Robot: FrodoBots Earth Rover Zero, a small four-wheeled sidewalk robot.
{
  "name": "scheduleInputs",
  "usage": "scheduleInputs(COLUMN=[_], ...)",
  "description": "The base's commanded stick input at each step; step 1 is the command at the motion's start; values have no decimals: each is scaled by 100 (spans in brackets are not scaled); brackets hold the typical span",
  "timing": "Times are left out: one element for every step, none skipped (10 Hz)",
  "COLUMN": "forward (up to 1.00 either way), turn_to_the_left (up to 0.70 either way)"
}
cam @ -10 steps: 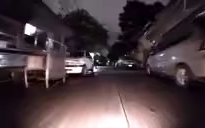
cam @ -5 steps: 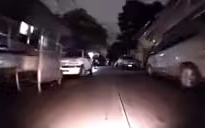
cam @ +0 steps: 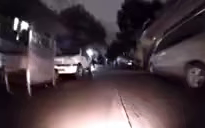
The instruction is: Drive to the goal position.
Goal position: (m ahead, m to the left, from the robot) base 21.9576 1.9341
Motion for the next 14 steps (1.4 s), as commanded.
scheduleInputs(forward=[50,50,63,70,70,70,70,70,70,70,70,70,70,70], turn_to_the_left=[0,0,0,0,0,0,0,0,0,0,0,0,0,0])
